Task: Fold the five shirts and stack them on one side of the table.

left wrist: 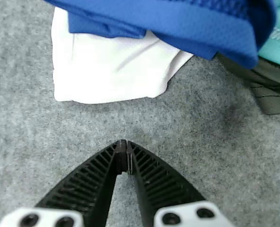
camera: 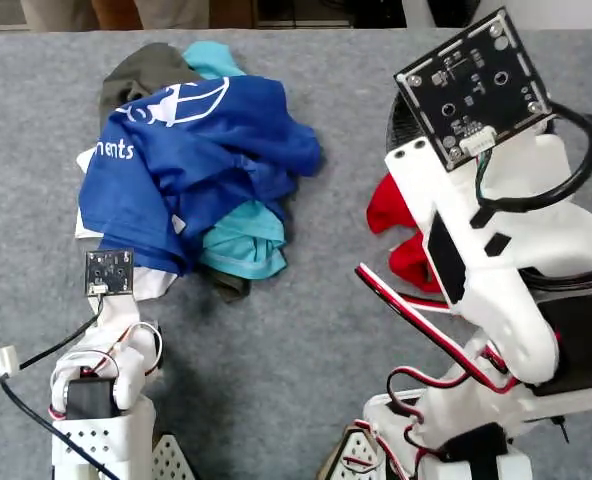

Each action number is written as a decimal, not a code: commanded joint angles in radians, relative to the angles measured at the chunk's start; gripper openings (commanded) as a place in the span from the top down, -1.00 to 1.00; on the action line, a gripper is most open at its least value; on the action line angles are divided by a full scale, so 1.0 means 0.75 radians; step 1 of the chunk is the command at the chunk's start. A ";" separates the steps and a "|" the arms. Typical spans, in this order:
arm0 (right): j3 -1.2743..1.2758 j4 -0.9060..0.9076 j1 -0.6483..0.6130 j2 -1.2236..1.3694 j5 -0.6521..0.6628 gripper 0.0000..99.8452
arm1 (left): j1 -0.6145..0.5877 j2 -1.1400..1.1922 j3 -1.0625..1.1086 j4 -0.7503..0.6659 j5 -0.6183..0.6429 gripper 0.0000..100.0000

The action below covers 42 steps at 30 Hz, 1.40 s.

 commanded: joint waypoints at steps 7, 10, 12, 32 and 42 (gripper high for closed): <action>0.138 0.018 0.019 -0.085 0.010 0.46 | 0.004 -0.009 0.016 0.004 0.000 0.96; 0.175 0.018 0.019 -0.109 0.010 0.46 | 0.004 -0.009 0.016 0.004 0.000 0.96; 0.191 0.018 0.019 -0.122 0.010 0.46 | 0.004 -0.009 0.016 0.004 0.000 0.96; 0.224 0.008 0.019 -0.116 0.010 0.46 | 0.004 -0.009 0.016 0.004 0.000 0.96; 0.304 -0.016 0.021 -0.126 0.010 0.46 | 0.004 -0.009 0.016 0.004 0.000 0.96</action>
